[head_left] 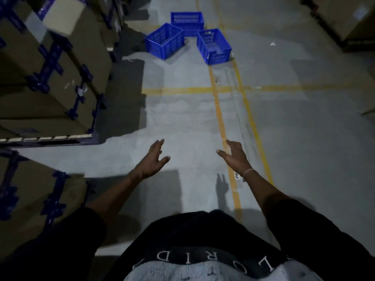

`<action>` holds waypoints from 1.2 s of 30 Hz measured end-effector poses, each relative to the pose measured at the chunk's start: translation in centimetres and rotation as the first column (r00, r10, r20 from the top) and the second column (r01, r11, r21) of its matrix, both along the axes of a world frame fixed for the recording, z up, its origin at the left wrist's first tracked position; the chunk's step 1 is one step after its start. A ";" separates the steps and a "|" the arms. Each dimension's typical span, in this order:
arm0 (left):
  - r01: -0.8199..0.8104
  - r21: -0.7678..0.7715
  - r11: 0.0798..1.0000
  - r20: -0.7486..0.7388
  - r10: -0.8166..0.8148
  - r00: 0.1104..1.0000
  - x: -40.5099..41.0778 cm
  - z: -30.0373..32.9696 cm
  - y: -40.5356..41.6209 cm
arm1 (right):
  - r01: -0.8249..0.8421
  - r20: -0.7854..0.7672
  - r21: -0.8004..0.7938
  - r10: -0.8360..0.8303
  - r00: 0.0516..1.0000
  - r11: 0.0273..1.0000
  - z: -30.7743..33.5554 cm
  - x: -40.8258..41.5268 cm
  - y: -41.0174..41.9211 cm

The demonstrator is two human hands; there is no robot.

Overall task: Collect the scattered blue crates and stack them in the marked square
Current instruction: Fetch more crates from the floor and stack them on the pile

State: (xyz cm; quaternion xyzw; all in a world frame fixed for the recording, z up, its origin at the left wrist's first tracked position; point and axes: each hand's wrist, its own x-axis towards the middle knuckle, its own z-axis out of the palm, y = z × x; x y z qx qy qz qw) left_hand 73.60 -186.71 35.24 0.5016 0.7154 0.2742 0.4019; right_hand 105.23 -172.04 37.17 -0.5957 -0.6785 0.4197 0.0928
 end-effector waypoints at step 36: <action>-0.172 0.049 0.984 0.075 0.168 0.983 -25.1 -3.2 77.5 | -0.118 0.040 0.033 0.117 0.992 0.992 -1.2 -26.8 80.8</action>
